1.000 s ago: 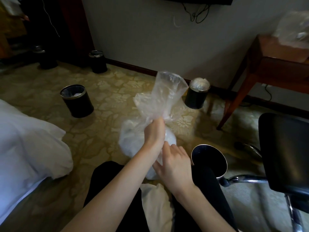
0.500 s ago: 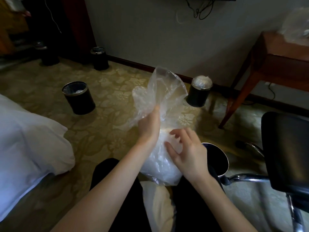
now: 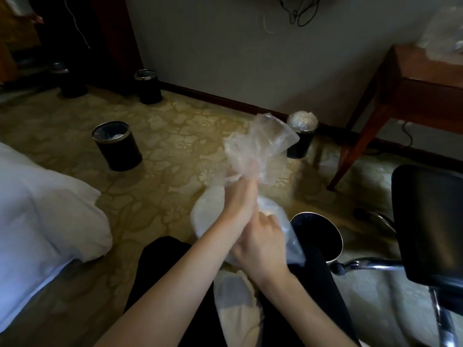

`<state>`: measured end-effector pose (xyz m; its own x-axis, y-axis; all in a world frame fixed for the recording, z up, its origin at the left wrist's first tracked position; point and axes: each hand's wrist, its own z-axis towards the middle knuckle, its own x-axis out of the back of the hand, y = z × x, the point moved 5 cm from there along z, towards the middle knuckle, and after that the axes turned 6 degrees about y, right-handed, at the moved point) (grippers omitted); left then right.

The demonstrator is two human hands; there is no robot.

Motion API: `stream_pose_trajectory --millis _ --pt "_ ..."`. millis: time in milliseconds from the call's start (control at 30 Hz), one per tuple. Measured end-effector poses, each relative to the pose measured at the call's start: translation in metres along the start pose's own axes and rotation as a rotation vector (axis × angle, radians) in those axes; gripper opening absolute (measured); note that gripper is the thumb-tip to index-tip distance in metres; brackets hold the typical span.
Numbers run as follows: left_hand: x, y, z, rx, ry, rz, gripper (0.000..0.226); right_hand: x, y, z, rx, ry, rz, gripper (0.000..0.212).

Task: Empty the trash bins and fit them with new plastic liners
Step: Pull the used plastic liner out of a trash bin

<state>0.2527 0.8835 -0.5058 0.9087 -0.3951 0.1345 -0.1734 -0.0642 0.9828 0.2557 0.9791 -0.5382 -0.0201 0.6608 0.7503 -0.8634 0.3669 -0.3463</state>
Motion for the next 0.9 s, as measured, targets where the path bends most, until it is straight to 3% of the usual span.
stream_pose_trajectory --millis 133,167,300,367,433,500,567,633,767,833,900 --pt "0.008 -0.014 0.009 0.007 -0.052 0.169 0.041 -0.006 0.002 -0.017 0.081 -0.286 0.304 0.014" --pt "0.011 -0.017 0.011 0.001 -0.055 0.195 0.042 -0.002 0.005 -0.018 0.085 -0.293 0.359 0.007" --pt "0.023 -0.016 0.011 -0.112 0.017 0.182 0.038 0.018 0.030 0.007 -0.233 -0.028 0.654 0.017" --pt "0.021 -0.020 0.006 -0.109 -0.043 0.177 0.027 0.016 0.033 0.024 -0.377 -0.175 0.820 0.023" --pt "0.017 -0.022 0.002 -0.150 -0.141 0.216 0.030 0.008 0.028 0.032 -0.514 -0.436 1.049 0.025" --pt "0.012 -0.019 -0.004 -0.186 -0.233 0.188 0.033 0.001 0.032 0.035 -0.612 -0.541 1.156 0.038" --pt "0.008 -0.017 -0.008 -0.184 -0.309 0.217 0.025 0.000 0.033 0.039 -0.624 -0.509 1.241 0.037" --pt "0.008 -0.011 -0.011 -0.301 -0.320 0.173 0.022 0.003 0.032 0.044 -0.637 -0.440 1.327 0.031" --pt "0.004 -0.003 -0.017 -0.501 -0.372 0.243 0.026 0.007 0.030 0.051 -0.760 -0.285 1.364 0.051" --pt "0.003 -0.007 -0.018 -0.482 -0.387 0.171 0.025 0.013 0.028 0.052 -0.806 -0.204 1.324 0.052" --pt "0.004 -0.010 -0.017 -0.410 -0.399 0.055 0.012 0.017 0.031 0.053 -0.856 -0.138 1.312 0.039"
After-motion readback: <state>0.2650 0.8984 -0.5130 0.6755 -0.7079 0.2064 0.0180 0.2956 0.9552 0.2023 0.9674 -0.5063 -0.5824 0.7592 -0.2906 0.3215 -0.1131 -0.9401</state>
